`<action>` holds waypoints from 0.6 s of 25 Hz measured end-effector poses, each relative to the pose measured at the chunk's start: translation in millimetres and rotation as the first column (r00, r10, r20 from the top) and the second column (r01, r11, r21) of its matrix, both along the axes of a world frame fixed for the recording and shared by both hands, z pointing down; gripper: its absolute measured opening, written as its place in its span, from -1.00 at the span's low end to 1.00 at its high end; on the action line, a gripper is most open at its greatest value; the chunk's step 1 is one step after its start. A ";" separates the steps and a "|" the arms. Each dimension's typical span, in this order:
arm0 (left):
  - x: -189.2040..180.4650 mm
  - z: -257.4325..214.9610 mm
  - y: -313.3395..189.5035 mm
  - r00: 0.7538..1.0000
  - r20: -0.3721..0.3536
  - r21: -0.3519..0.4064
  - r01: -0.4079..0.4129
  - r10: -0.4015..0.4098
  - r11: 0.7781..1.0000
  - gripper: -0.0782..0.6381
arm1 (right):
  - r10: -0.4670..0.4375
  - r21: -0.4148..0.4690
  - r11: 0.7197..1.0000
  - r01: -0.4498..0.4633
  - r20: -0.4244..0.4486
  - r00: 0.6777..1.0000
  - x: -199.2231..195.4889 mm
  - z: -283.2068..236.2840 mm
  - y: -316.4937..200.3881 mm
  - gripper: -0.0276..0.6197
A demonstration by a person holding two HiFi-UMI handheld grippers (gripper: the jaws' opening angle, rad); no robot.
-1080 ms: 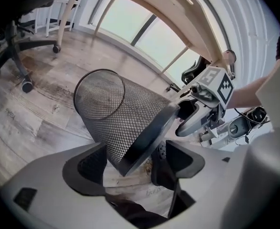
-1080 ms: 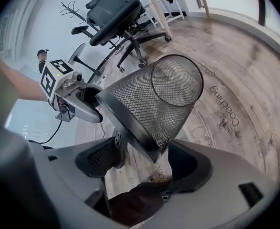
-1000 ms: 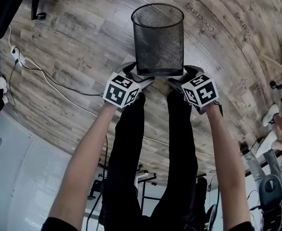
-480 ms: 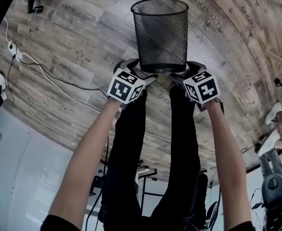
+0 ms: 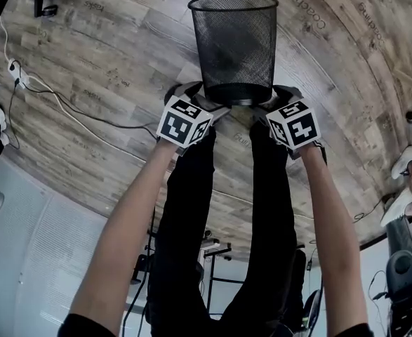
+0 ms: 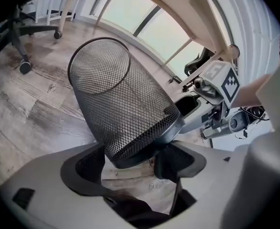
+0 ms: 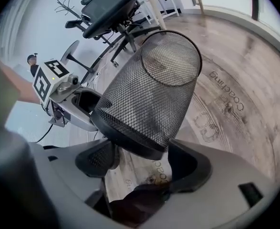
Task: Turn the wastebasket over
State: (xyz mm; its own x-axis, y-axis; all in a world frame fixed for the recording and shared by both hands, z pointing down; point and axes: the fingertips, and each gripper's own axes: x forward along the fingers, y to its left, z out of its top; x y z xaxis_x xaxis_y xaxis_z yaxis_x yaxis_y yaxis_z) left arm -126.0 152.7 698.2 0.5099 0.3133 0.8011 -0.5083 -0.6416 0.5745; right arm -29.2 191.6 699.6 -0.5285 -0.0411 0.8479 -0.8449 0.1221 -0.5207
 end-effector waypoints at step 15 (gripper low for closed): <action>-13.0 41.7 26.7 0.993 0.035 0.022 -0.116 0.115 0.993 0.36 | -0.128 0.050 0.990 0.130 -0.050 0.991 -7.9 32.1 21.4 0.12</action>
